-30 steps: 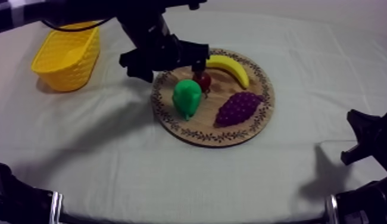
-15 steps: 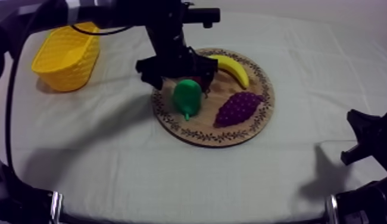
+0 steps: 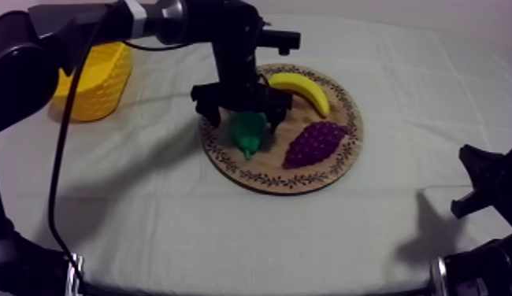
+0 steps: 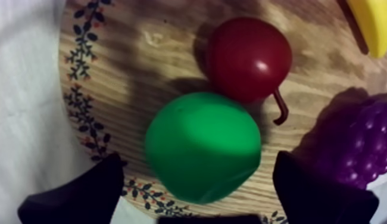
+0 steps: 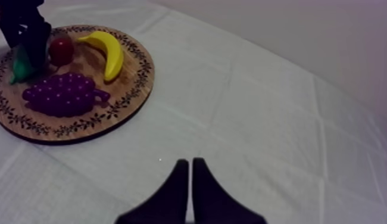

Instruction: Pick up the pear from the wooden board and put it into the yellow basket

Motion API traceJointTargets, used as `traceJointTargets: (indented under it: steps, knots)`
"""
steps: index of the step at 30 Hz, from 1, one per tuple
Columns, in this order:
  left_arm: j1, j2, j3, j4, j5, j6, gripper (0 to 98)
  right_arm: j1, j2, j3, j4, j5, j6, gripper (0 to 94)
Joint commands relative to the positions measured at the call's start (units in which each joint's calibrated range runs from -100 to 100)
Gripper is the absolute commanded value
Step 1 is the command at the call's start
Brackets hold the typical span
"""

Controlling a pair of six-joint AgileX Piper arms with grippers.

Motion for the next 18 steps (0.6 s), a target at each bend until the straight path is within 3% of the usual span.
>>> traceJointTargets:
  steps: [1,10,18]
  knots:
    - [-0.07,0.74,-0.56,0.11,0.33,-0.32,94.2,0.03,-0.01,-0.01,0.00,0.00,0.00,0.5]
    - [-0.49,4.22,-4.33,0.36,3.02,-1.11,88.2,0.03,-0.01,-0.01,0.00,0.00,0.00,0.5]
    - [-0.39,5.37,-5.51,0.44,3.34,-1.30,67.1,0.03,-0.01,-0.01,0.00,0.00,0.00,0.5]
